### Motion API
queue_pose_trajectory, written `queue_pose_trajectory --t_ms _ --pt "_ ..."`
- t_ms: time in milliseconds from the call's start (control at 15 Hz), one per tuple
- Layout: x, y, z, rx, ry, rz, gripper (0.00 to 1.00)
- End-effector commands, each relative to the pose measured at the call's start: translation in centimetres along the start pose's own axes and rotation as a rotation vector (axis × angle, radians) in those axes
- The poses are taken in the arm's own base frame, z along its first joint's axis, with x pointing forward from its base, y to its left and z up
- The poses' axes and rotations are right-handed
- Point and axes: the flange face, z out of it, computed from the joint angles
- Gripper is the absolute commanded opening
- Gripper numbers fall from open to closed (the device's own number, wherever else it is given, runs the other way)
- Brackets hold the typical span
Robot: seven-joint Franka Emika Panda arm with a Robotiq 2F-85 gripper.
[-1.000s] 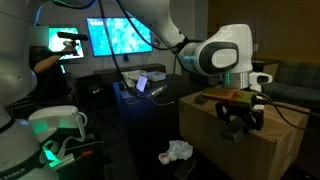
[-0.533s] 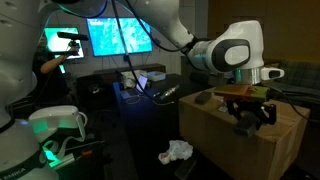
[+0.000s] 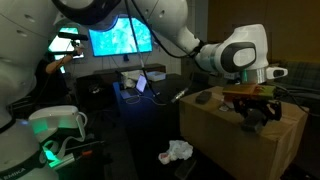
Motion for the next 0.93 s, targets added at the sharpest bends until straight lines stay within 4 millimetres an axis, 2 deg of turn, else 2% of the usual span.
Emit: queue_pose_trajectory --t_ms 0,600,867 --pt "2.2 0.5 -0.1 -0.017 0.006 -0.009 0.33" --pt "3.8 0.6 -0.6 -0.029 0.032 -0.014 0.33" --pt "4.1 0.2 0.6 -0.031 0.032 -0.026 0.33"
